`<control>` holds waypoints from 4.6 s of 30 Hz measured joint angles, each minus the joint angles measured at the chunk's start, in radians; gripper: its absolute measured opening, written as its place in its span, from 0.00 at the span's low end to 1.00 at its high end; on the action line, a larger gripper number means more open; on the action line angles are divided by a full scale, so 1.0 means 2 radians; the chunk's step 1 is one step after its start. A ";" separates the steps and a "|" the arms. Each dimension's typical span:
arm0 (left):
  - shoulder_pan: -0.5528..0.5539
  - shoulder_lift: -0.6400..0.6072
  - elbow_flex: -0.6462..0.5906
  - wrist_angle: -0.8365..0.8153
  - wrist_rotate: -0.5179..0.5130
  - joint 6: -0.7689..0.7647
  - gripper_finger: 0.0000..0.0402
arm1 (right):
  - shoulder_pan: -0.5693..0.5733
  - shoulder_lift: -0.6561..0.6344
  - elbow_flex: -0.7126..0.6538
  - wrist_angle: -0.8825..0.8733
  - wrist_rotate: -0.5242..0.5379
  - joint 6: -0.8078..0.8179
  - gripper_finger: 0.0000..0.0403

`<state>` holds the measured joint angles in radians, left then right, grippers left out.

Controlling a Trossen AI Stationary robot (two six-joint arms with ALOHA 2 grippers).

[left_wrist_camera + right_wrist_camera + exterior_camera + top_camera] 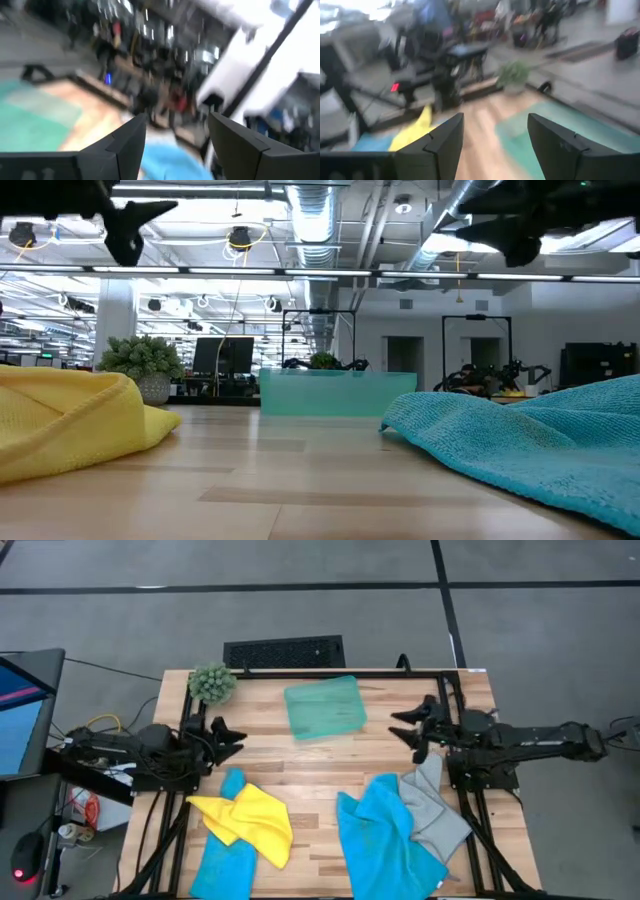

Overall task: Fold microfiber towels
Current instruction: Fold the yellow microfiber towel

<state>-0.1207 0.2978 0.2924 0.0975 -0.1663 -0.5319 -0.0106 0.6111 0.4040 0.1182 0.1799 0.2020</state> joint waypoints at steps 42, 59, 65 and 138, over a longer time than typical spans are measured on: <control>-0.170 0.326 0.270 -0.456 0.019 -0.006 0.52 | 0.246 0.779 0.530 0.088 -0.013 -0.128 0.61; -0.170 0.326 0.270 -0.455 0.025 -0.038 0.52 | 0.259 0.941 0.738 -0.069 -0.011 -0.072 0.61; -0.170 0.326 0.270 -0.455 0.025 -0.033 0.52 | 0.256 0.942 0.738 -0.099 -0.011 -0.043 0.61; -0.398 0.603 0.293 -0.459 -0.109 -0.007 0.52 | 0.265 0.934 0.738 -0.204 -0.022 0.015 0.07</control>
<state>-0.9173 1.5040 0.8790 -0.8208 -0.3833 -0.5465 0.5194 2.4783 1.8801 -0.2905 0.1349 0.2314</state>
